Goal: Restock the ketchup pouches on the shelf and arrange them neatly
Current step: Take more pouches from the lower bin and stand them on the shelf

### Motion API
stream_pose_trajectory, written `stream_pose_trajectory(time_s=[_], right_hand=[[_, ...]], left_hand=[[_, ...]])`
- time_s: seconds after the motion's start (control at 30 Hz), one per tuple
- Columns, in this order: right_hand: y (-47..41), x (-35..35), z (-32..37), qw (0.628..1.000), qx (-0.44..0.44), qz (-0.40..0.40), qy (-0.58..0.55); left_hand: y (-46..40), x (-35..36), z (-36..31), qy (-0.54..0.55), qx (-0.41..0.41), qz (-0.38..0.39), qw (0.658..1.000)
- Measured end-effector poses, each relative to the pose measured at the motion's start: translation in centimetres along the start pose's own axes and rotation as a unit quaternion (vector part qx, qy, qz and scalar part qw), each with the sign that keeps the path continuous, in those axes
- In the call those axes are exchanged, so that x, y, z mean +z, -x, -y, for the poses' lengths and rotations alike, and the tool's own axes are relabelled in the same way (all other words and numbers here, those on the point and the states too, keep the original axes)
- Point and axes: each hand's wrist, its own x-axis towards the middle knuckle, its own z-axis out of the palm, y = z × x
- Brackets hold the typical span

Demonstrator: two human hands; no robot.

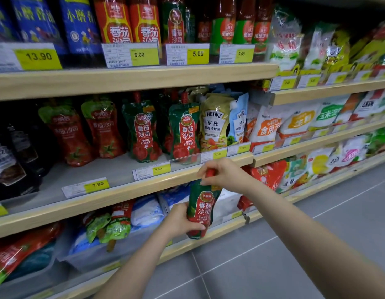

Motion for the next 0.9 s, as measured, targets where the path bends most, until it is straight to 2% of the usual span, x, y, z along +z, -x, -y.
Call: stream_pose_trajectory(time_s=[0.07, 0.13, 0.3, 0.4, 0.53, 0.67, 0.8, 0.9], right_hand=[[0.7, 1.0, -0.7, 0.979, 0.028, -0.156, -0.125], [1.5, 2.7, -1.5, 0.947, 0.073, -0.234, -0.207], [2.8, 6.8, -2.4, 0.903, 0.154, -0.249, -0.313], [2.5, 6.9, -2.8, 0.891, 0.19, -0.221, -0.35], [2.0, 6.4, -2.3, 0.906, 0.161, -0.222, -0.323], [1.4, 6.7, -1.1, 0.915, 0.113, -0.242, -0.303], [1.0, 7.4, -0.3, 0.946, 0.152, -0.226, -0.178], [0.7, 7.4, 0.1, 0.945, 0.166, -0.226, -0.168]], left_hand=[[0.2, 0.4, -0.6, 0.044, -0.008, -0.023, 0.999], [0.3, 0.6, -1.2, 0.063, -0.01, -0.04, 0.997], [0.5, 0.6, -1.8, 0.061, -0.009, -0.062, 0.996], [0.8, 0.6, -1.9, 0.076, -0.003, -0.064, 0.995], [1.0, 0.6, -1.6, 0.114, -0.013, -0.071, 0.991], [0.8, 0.1, -2.5, 0.094, 0.005, -0.14, 0.986], [1.0, -0.8, -3.2, 0.081, 0.042, -0.186, 0.978], [1.8, -2.2, -3.0, 0.056, 0.072, -0.153, 0.984]])
